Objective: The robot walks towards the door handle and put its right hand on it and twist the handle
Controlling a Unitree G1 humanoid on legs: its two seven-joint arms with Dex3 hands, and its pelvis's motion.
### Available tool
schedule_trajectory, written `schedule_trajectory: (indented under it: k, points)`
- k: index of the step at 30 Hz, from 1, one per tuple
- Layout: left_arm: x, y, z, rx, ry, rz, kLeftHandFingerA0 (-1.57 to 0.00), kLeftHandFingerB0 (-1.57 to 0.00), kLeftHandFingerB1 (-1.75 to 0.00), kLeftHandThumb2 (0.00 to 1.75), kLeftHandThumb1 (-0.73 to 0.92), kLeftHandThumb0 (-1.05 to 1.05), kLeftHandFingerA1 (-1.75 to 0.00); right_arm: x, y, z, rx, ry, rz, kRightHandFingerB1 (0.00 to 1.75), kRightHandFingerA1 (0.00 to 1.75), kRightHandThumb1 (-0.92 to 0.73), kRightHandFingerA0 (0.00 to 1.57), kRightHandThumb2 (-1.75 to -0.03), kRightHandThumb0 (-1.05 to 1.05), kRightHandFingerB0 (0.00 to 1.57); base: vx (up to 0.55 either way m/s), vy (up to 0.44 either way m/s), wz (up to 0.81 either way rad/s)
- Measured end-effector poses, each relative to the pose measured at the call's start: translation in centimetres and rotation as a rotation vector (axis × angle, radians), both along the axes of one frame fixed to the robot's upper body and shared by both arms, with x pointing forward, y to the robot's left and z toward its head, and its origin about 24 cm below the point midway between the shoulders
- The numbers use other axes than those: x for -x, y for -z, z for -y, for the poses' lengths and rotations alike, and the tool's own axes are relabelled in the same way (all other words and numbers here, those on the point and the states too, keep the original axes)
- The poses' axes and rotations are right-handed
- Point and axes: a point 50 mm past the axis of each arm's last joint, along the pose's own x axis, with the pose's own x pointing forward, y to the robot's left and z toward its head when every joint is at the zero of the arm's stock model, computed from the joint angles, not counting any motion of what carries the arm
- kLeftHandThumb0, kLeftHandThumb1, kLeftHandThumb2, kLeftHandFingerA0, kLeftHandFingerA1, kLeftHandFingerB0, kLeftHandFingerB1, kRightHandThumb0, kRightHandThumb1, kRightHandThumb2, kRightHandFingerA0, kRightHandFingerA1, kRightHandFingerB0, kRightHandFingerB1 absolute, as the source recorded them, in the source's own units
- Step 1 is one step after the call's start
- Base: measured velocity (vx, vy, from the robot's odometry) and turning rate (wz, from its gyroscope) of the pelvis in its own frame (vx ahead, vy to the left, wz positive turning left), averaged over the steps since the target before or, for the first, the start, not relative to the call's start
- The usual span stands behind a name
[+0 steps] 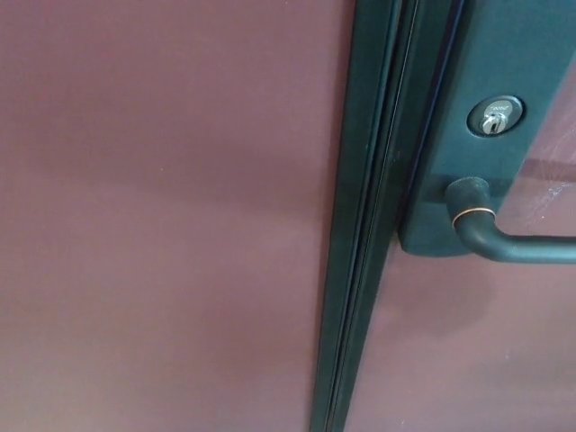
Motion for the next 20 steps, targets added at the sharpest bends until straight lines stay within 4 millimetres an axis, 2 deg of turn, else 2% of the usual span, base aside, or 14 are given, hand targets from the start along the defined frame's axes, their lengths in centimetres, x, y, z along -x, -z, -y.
schedule_trajectory:
  k: [5, 6, 7, 9, 17, 18, 20]
  points:
    - [-0.1, 0.0, 0.1, 0.000, 0.010, -0.004, -0.71, -0.53, -0.41, 0.55, 0.49, -0.27, -0.47, 0.2, 3.0, -2.3, 0.017, -0.018, -0.089, 0.31, 0.38, -0.61, 0.40, -0.59, -0.48, 0.29, 0.00, 0.000, 0.00]
    - [-0.2, 0.0, 0.1, 0.000, 0.014, -0.004, -0.66, -0.49, -0.48, 0.67, 0.41, -0.35, -0.55, 0.1, 3.6, -2.9, 0.025, -0.027, -0.105, 0.34, 0.41, -0.55, 0.44, -0.56, -0.40, 0.34, 0.00, 0.000, 0.00]
    - [-0.2, 0.0, 0.2, 0.000, 0.016, -0.004, -0.66, -0.49, -0.48, 0.67, 0.41, -0.35, -0.55, 0.1, 3.9, -3.3, 0.032, -0.035, -0.115, 0.32, 0.38, -0.62, 0.42, -0.59, -0.47, 0.30, 0.00, 0.000, 0.00]
    - [-0.5, 0.0, 0.2, -0.001, 0.022, 0.000, -0.66, -0.49, -0.48, 0.67, 0.41, -0.35, -0.55, 0.2, 4.7, -4.2, 0.054, -0.056, -0.138, 0.32, 0.38, -0.62, 0.42, -0.59, -0.47, 0.30, 0.00, 0.000, 0.00]
    - [-1.5, -0.2, 0.4, -0.002, 0.045, 0.015, -0.64, -0.48, -0.48, 0.67, 0.41, -0.35, -0.54, 1.1, 6.9, -6.2, 0.159, -0.128, -0.211, 0.32, 0.39, -0.62, 0.45, -0.59, -0.45, 0.32, 0.00, 0.000, 0.00]
    - [-1.6, -0.2, 0.4, -0.002, 0.049, 0.016, -0.72, -0.52, -0.41, 0.55, 0.49, -0.26, -0.47, 1.3, 7.1, -6.3, 0.178, -0.138, -0.218, 0.32, 0.39, -0.62, 0.47, -0.59, -0.44, 0.33, 0.00, 0.000, 0.00]
    - [-1.8, -0.2, 0.5, -0.002, 0.054, 0.018, -0.73, -0.52, -0.41, 0.55, 0.49, -0.26, -0.48, 1.4, 7.3, -6.3, 0.210, -0.150, -0.223, 0.32, 0.40, -0.62, 0.50, -0.58, -0.44, 0.34, 0.00, 0.000, 0.00]
